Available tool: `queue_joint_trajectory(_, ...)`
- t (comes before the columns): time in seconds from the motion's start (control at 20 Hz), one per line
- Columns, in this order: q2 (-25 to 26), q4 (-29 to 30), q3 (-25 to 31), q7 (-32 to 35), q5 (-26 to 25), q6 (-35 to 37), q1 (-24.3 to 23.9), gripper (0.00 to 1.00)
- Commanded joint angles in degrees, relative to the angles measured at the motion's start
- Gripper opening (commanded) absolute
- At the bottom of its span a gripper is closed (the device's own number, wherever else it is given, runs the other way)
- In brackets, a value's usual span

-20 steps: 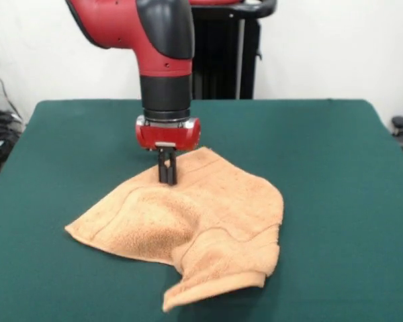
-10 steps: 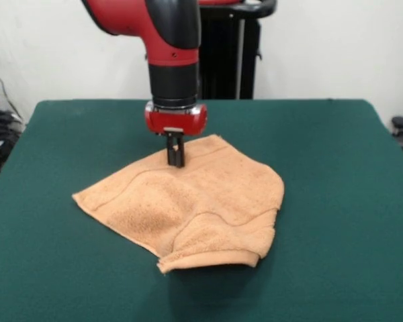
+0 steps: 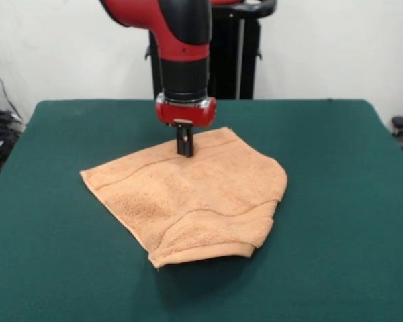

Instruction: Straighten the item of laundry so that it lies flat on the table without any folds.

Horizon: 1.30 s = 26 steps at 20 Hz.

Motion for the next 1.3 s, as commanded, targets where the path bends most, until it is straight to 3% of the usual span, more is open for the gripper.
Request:
queue_joint_trajectory(0.05,8.5,3.8,-2.5,16.0,5.5,5.2,5.1,0.0)
queue_joint_trajectory(0.6,13.8,-7.0,-6.6,7.3,2.4,6.9,1.1,0.0)
queue_joint_trajectory(0.85,17.5,-13.8,-6.4,3.1,-1.8,7.9,-3.0,0.0)
queue_joint_trajectory(1.3,18.6,-21.7,-6.7,1.7,-9.1,14.2,-6.6,0.0)
